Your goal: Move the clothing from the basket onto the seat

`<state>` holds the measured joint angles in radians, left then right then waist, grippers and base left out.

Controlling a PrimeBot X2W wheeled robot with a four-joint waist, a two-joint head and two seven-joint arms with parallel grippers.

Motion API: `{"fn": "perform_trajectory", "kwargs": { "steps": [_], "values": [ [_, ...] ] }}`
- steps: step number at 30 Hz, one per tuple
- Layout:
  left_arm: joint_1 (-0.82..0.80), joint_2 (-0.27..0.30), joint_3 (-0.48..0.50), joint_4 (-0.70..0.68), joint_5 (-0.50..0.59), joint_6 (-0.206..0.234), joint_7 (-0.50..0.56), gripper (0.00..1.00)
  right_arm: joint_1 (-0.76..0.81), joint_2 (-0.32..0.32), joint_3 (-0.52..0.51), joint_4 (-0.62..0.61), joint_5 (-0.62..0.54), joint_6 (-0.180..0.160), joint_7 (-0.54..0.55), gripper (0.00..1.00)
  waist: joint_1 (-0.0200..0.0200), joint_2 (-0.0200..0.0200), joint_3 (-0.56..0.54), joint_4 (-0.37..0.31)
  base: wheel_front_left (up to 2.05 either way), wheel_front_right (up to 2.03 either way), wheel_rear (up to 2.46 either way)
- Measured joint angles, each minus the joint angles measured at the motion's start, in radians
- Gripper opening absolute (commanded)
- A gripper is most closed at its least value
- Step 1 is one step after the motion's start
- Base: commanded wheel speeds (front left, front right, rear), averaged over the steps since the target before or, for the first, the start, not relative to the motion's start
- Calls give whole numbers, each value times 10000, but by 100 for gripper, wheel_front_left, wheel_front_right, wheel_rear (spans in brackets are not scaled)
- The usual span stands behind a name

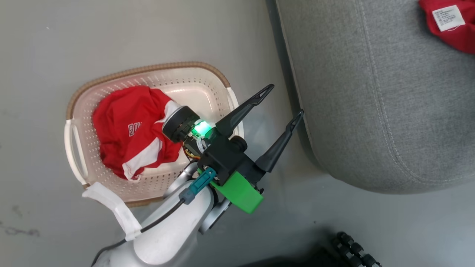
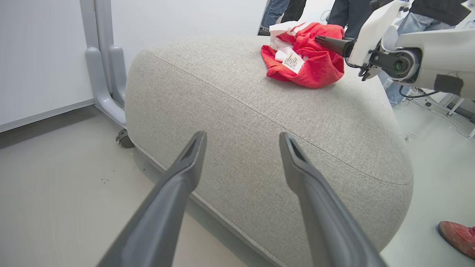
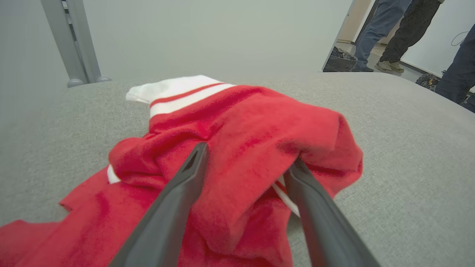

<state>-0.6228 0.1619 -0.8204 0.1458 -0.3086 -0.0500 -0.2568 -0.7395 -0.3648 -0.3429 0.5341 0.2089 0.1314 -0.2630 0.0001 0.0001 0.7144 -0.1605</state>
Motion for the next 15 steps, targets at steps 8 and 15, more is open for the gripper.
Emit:
{"fn": "perform_trajectory", "kwargs": {
  "steps": [8,15],
  "values": [
    [1008,-512,1398,-128,-165,508,-54,100,2801,999,1218,-1528,-199,0,0,100,0,0,-1209,250,0,0,0],
    [2531,-932,3312,-234,-245,433,-73,100,4161,1657,2782,-2359,-535,0,0,100,-1,0,-2368,666,0,0,0]
  ]
}}
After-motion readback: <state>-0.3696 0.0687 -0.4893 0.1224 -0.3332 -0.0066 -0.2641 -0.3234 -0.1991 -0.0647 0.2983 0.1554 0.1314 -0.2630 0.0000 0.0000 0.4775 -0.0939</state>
